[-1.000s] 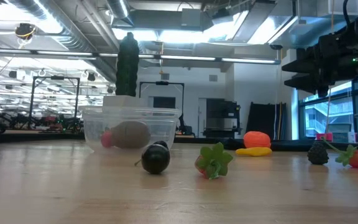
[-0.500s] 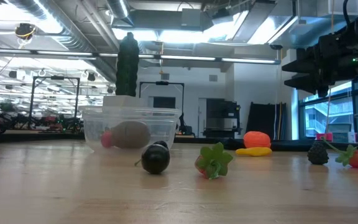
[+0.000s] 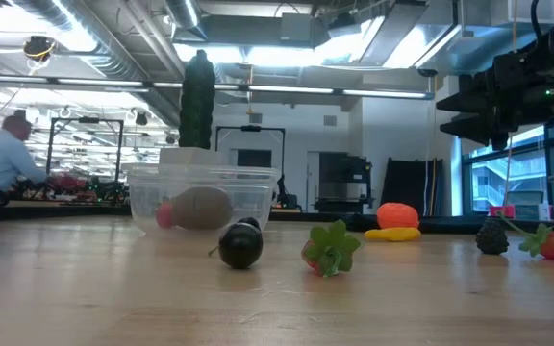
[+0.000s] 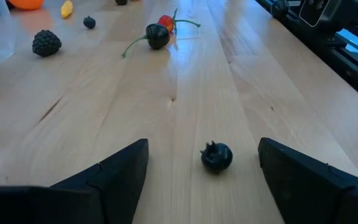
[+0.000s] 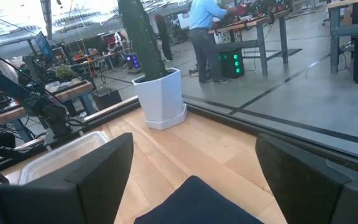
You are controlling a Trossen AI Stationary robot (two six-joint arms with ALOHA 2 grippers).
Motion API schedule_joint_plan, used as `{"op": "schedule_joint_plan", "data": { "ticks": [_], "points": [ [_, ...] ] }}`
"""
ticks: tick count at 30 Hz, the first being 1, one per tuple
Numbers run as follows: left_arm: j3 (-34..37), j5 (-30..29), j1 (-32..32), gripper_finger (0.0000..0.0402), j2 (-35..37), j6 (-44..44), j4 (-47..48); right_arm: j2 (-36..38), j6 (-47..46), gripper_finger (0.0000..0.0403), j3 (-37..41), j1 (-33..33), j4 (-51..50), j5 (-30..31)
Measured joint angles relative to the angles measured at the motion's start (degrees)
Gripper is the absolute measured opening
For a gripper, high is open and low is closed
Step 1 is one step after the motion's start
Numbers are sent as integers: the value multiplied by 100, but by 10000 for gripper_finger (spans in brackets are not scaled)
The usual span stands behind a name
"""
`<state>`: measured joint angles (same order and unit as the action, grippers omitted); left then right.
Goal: Pick and placing Produce into tupperware
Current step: Put the bottom blueberry into the transparent container
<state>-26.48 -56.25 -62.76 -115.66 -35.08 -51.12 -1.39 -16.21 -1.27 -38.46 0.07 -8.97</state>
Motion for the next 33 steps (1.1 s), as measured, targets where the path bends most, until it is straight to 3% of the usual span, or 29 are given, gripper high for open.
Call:
{"op": "schedule_joint_plan", "data": {
  "ticks": [19, 33],
  "points": [
    [2, 11, 0, 291, 2, -57, 6, 2, -2, 339, 0, 0, 1, 0],
    [4, 17, 0, 213, 4, -67, 7, 2, 4, 339, 1, 0, 0, 0]
  ]
}}
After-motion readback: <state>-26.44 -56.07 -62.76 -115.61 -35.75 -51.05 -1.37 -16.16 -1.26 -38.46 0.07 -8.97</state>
